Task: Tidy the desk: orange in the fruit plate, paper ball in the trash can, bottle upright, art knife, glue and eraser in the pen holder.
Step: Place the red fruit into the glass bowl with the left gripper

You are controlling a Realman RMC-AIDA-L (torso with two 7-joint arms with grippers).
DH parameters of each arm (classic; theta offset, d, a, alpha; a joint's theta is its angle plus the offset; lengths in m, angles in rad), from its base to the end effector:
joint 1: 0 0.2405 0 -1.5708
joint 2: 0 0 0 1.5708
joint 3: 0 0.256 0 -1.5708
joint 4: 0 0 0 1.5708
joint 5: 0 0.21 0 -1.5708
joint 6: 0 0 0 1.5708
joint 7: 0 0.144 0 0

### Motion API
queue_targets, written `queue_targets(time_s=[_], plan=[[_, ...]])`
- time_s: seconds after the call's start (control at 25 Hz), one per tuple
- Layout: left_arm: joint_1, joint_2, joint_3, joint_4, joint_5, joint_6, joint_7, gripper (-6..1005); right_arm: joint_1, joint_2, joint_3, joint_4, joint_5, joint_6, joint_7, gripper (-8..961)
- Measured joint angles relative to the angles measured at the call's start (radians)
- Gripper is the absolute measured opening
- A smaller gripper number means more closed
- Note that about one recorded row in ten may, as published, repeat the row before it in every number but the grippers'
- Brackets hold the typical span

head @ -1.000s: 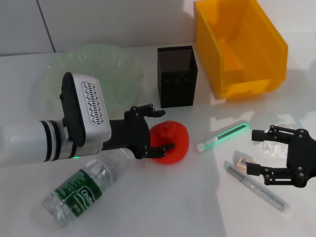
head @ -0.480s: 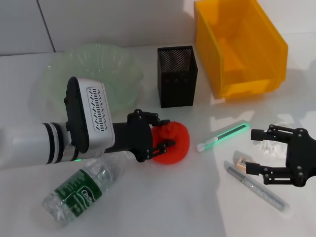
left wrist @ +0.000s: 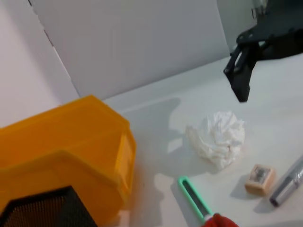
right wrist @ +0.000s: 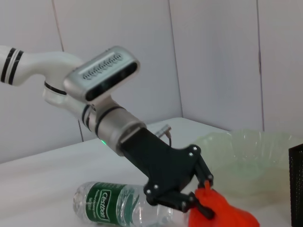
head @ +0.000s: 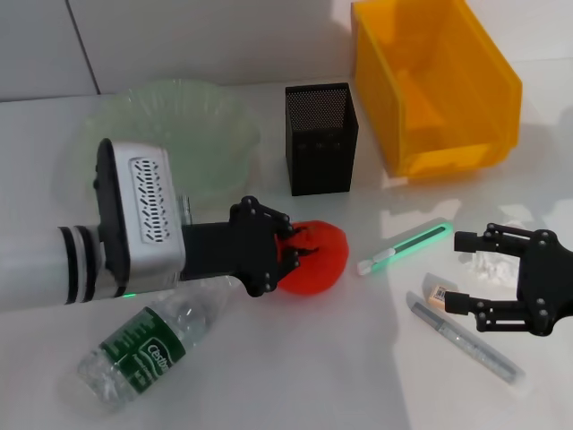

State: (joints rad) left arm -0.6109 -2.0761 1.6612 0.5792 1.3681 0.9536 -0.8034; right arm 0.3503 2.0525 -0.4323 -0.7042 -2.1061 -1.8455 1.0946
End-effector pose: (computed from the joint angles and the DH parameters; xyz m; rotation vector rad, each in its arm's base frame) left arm -0.2012 0.3475 -0.1105 -2.7865 0.3364 -0.3385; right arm 0.3150 0.2557 0.0418 -2.6706 0.4277 0.7663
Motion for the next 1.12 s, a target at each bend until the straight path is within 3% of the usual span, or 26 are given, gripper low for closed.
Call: queue_targets(time_s=[0.04, 0.08, 0.2, 0.32, 0.4, 0.44, 0.52, 0.64, 0.72, 0.92, 1.12], plan=[[0.056, 0.007, -0.029, 0.071, -0.002, 0.066, -0.006, 230, 0.000, 0.000, 0.000, 0.000, 0.000, 0.000, 0.000, 826], [0.056, 0.007, -0.029, 0.071, -0.002, 0.066, -0.006, 202, 0.000, 0.000, 0.000, 0.000, 0.000, 0.000, 0.000, 826], [0.148, 0.012, -0.137, 0.190, 0.001, 0.165, -0.009, 136, 0.001, 0.000, 0.000, 0.000, 0.000, 0.000, 0.000, 826], [0.214, 0.009, -0.290, 0.257, -0.002, 0.185, -0.010, 109, 0.003, 0.000, 0.000, 0.000, 0.000, -0.002, 0.000, 826], [0.223, 0.006, -0.391, 0.259, -0.020, 0.169, -0.010, 94, 0.003, 0.000, 0.000, -0.001, 0.000, -0.004, 0.000, 826], [0.218, 0.006, -0.463, 0.238, -0.055, 0.144, -0.008, 88, 0.004, 0.000, 0.000, -0.001, 0.000, -0.005, 0.000, 826], [0.218, 0.006, -0.463, 0.238, -0.055, 0.144, -0.008, 75, 0.004, 0.000, 0.000, -0.001, 0.000, -0.006, 0.001, 826], [0.166, 0.011, -0.562, 0.128, -0.137, 0.088, 0.001, 61, 0.004, 0.000, 0.000, -0.002, 0.000, -0.008, 0.001, 826], [0.166, 0.011, -0.562, 0.128, -0.137, 0.088, 0.001, 58, 0.004, 0.000, 0.000, -0.002, 0.000, -0.008, 0.001, 826], [0.045, 0.007, -0.575, -0.060, -0.136, -0.044, 0.021, 68, 0.004, 0.002, 0.001, -0.001, 0.002, -0.012, 0.001, 826], [0.024, 0.002, -0.573, -0.093, -0.141, -0.068, 0.047, 91, 0.005, 0.006, 0.007, -0.002, 0.008, -0.013, 0.005, 826]])
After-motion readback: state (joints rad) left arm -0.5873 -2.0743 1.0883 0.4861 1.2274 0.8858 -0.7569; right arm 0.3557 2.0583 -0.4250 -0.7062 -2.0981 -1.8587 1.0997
